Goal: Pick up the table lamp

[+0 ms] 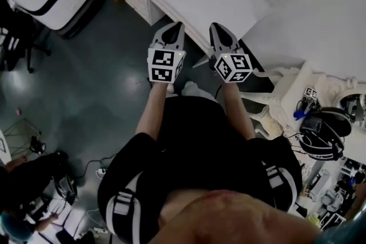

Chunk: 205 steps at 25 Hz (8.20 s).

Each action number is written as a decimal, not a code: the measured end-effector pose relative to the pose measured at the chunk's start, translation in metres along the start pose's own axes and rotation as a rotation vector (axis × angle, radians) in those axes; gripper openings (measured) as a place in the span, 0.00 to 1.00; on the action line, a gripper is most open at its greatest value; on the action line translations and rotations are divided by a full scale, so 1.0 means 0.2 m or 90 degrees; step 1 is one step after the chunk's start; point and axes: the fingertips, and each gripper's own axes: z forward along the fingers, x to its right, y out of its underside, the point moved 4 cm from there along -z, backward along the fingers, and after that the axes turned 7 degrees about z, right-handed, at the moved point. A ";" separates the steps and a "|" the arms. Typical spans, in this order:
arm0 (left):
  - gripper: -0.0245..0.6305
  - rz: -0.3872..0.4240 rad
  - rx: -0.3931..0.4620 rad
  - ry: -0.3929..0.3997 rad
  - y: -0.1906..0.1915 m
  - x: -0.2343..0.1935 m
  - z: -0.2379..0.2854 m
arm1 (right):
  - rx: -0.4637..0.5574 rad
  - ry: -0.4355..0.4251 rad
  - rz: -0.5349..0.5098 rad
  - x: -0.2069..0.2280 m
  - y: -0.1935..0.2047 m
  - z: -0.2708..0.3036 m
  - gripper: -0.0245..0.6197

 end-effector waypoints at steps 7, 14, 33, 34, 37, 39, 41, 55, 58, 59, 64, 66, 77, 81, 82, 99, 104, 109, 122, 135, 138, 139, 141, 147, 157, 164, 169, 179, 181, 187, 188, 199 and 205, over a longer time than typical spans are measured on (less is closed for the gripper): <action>0.05 0.001 -0.016 -0.009 0.03 -0.09 0.05 | 0.000 0.001 0.000 -0.01 0.03 0.10 0.08; 0.05 -0.004 -0.014 0.018 0.03 -0.11 0.18 | -0.002 0.024 -0.007 0.05 -0.01 0.15 0.08; 0.05 0.006 -0.098 0.047 0.19 -0.28 0.69 | -0.014 0.024 -0.031 0.43 0.17 0.70 0.23; 0.05 0.006 -0.101 0.053 0.20 -0.30 0.73 | -0.013 0.030 -0.030 0.46 0.18 0.76 0.24; 0.05 0.008 -0.125 0.070 0.24 -0.34 0.85 | -0.021 0.043 -0.015 0.56 0.23 0.90 0.27; 0.05 0.015 -0.138 0.085 0.25 -0.36 0.93 | -0.032 0.052 0.001 0.65 0.27 0.99 0.27; 0.05 0.027 -0.146 0.100 0.24 -0.39 1.01 | -0.036 0.070 0.015 0.74 0.32 1.08 0.27; 0.05 0.080 -0.178 0.115 0.23 -0.74 1.37 | -0.022 0.168 0.024 1.10 0.42 1.54 0.27; 0.05 0.069 -0.162 0.090 0.22 -0.79 1.43 | -0.023 0.176 0.018 1.14 0.43 1.61 0.27; 0.05 0.063 -0.160 0.089 0.22 -0.80 1.44 | -0.024 0.178 0.014 1.16 0.43 1.63 0.27; 0.05 0.069 -0.182 0.118 0.26 -0.80 1.48 | 0.001 0.215 0.013 1.23 0.44 1.69 0.26; 0.05 0.076 -0.191 0.125 0.27 -0.80 1.50 | 0.007 0.232 -0.005 1.26 0.43 1.70 0.26; 0.05 0.090 -0.204 0.139 0.24 -0.85 1.46 | -0.055 0.287 -0.036 1.30 0.47 1.90 0.33; 0.05 0.090 -0.199 0.141 0.22 -0.87 1.47 | -0.101 0.283 -0.026 1.31 0.48 1.92 0.33; 0.05 0.093 -0.201 0.143 0.22 -0.87 1.47 | -0.103 0.279 -0.020 1.32 0.47 1.92 0.28; 0.05 0.125 -0.184 0.147 0.09 -0.91 1.50 | -0.155 0.205 0.077 1.21 0.44 1.85 0.23; 0.05 0.118 -0.156 0.160 0.05 -0.86 1.53 | -0.176 0.198 0.054 1.16 0.35 1.80 0.23; 0.05 0.117 -0.124 0.171 -0.02 -0.82 1.57 | -0.187 0.191 0.059 1.15 0.27 1.73 0.22; 0.05 0.110 -0.065 0.185 -0.19 -0.75 1.65 | -0.184 0.184 0.043 1.12 0.09 1.60 0.22; 0.05 0.103 -0.023 0.191 -0.36 -0.72 1.75 | -0.190 0.166 0.035 1.05 -0.16 1.49 0.22; 0.05 0.104 -0.018 0.194 -0.40 -0.70 1.75 | -0.188 0.159 0.027 1.03 -0.22 1.46 0.22; 0.05 0.104 -0.017 0.195 -0.40 -0.70 1.76 | -0.187 0.156 0.026 1.02 -0.23 1.45 0.22; 0.05 0.105 -0.015 0.195 -0.41 -0.70 1.75 | -0.184 0.149 0.025 1.00 -0.26 1.44 0.22; 0.05 0.105 -0.013 0.194 -0.42 -0.70 1.74 | -0.169 0.134 0.023 0.96 -0.31 1.43 0.22; 0.05 0.102 -0.014 0.190 -0.42 -0.73 1.77 | -0.142 0.116 0.013 0.94 -0.38 1.46 0.22; 0.05 0.103 -0.013 0.195 -0.41 -0.71 1.81 | -0.109 0.114 -0.015 0.97 -0.43 1.50 0.22; 0.05 0.107 -0.008 0.200 -0.43 -0.70 1.82 | -0.092 0.119 -0.017 0.97 -0.46 1.51 0.22; 0.05 0.099 0.004 0.187 -0.46 -0.75 1.79 | -0.108 0.117 -0.001 0.94 -0.45 1.56 0.22; 0.05 0.096 0.004 0.183 -0.46 -0.76 1.79 | -0.113 0.113 0.002 0.94 -0.45 1.57 0.22; 0.05 0.095 0.012 0.176 -0.47 -0.78 1.78 | -0.120 0.109 -0.001 0.92 -0.44 1.59 0.22; 0.05 0.096 0.013 0.175 -0.47 -0.78 1.78 | -0.120 0.109 -0.001 0.92 -0.44 1.59 0.22; 0.05 0.095 0.056 0.144 -0.50 -0.78 1.81 | -0.113 0.119 -0.004 0.95 -0.46 1.60 0.22; 0.05 0.095 0.089 0.109 -0.57 -0.79 1.84 | -0.093 0.125 -0.024 0.96 -0.52 1.59 0.22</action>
